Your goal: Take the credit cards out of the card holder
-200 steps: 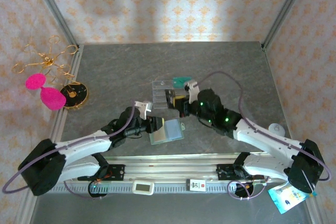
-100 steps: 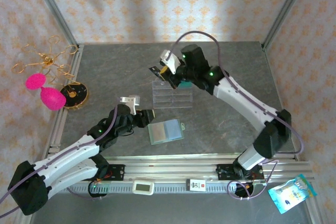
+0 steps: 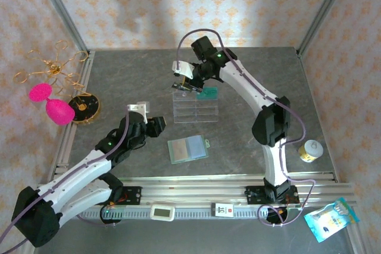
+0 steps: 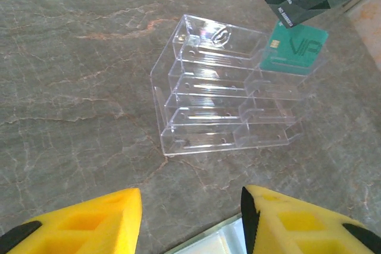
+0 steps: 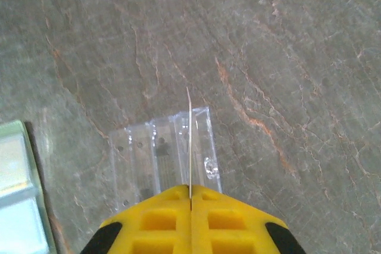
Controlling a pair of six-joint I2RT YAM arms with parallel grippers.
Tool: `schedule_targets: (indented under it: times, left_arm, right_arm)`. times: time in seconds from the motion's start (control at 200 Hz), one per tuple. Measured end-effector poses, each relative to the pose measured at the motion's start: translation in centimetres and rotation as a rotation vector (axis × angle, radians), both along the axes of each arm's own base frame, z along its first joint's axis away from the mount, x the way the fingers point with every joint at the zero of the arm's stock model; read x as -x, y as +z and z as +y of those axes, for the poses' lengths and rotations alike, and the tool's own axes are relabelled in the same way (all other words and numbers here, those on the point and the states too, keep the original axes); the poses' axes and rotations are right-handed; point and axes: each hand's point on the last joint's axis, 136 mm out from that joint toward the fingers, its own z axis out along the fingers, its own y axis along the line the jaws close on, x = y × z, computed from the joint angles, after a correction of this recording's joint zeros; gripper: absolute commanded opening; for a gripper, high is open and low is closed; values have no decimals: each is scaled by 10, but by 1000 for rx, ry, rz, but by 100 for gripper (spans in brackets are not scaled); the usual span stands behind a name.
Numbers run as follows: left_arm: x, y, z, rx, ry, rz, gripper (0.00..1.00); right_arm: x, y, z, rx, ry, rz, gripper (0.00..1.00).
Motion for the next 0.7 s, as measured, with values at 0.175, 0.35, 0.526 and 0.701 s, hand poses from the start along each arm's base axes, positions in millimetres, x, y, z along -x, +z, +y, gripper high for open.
schedule_targets:
  times: [0.175, 0.35, 0.526, 0.701]
  left_arm:
    - [-7, -11, 5, -38, 14, 32, 47]
    - [-10, -20, 10, -45, 22, 64, 46]
    - [-11, -24, 10, -48, 13, 76, 46]
    - [-11, -24, 10, -41, 8, 78, 46]
  right_arm:
    - [-8, -14, -4, 45, 40, 1, 0]
    - [-12, -25, -8, 66, 54, 10, 0]
    - [-15, -37, -9, 78, 53, 29, 0]
    - [-16, -40, -8, 79, 53, 32, 0]
